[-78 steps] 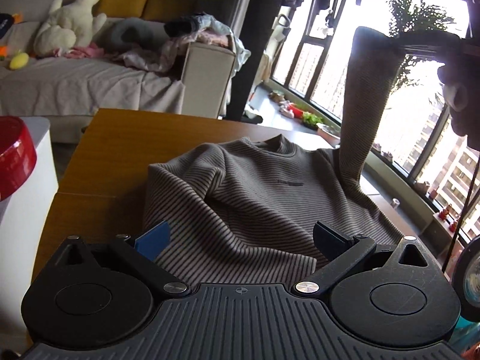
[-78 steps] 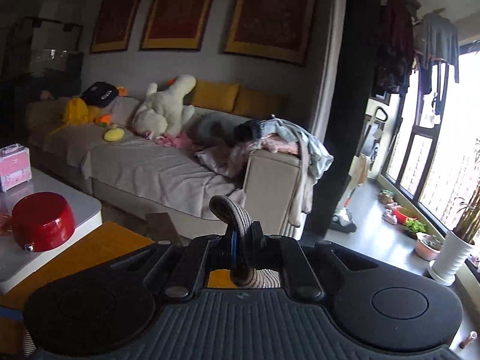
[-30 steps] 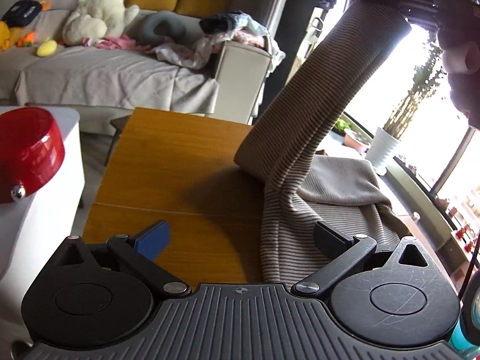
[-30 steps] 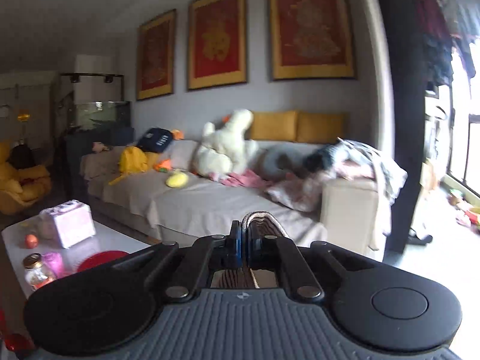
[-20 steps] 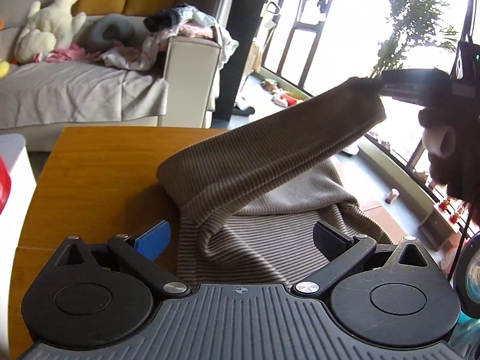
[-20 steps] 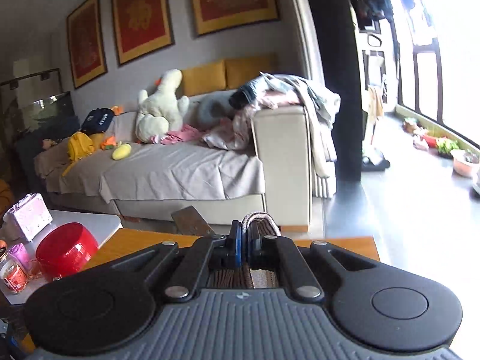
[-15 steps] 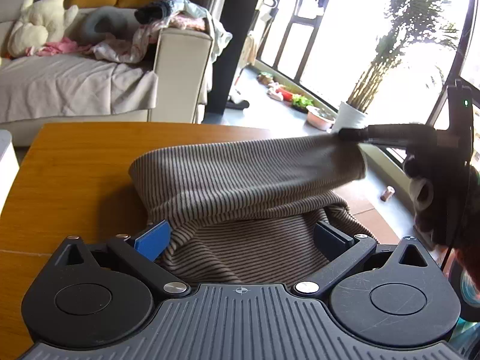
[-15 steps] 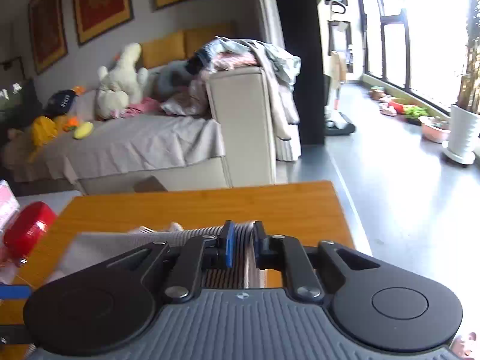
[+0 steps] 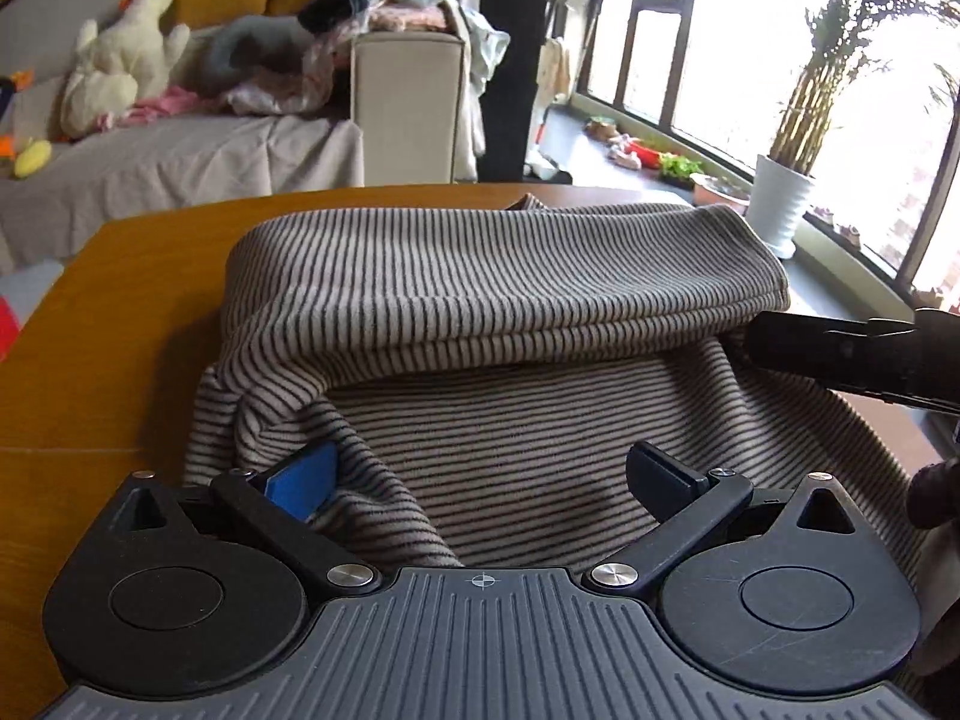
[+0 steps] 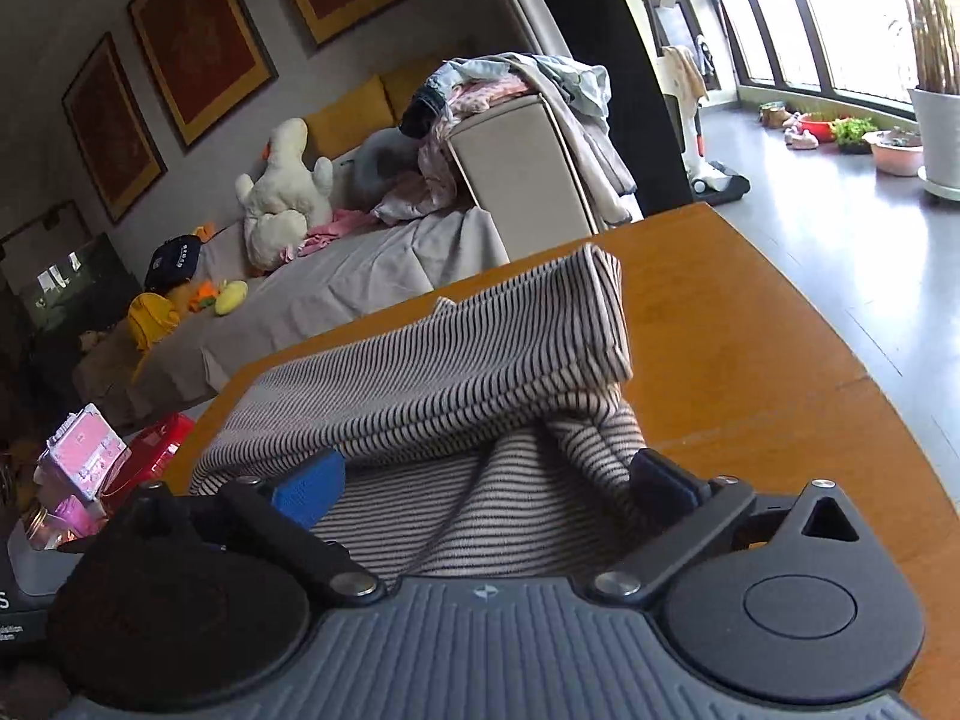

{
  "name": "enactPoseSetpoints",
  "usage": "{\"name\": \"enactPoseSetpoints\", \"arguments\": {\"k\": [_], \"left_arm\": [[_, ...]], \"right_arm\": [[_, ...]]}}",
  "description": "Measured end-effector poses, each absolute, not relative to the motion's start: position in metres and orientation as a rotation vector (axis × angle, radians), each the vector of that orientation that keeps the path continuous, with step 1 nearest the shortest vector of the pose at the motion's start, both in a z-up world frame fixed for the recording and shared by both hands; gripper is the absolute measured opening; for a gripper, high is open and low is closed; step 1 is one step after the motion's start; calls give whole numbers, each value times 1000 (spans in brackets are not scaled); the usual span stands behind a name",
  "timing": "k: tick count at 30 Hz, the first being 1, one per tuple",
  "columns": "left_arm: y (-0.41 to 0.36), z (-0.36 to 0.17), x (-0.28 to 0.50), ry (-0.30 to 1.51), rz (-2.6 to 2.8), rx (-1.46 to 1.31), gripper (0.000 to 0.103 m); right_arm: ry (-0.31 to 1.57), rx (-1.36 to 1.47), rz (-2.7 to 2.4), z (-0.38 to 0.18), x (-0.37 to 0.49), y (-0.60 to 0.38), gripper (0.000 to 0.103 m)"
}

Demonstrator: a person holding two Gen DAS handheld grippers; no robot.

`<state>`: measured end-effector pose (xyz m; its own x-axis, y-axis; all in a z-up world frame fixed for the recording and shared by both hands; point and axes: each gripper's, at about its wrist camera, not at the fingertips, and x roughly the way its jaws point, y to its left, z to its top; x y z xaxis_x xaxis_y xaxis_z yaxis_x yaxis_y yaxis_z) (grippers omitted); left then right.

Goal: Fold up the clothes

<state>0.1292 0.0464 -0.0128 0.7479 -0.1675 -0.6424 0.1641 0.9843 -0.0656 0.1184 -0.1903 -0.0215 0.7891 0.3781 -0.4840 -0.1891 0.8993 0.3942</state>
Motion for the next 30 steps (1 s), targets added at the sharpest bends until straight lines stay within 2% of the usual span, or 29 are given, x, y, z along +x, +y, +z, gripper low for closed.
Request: {"name": "enactPoseSetpoints", "arguments": {"k": [13,30], "left_arm": [[19,-11,108,654,-47,148,103],[31,-12,111,681,-76,69,103]], "right_arm": [[638,195,236,-24,125,-161,103],[650,154,219,-24,126,-154,103]]}}
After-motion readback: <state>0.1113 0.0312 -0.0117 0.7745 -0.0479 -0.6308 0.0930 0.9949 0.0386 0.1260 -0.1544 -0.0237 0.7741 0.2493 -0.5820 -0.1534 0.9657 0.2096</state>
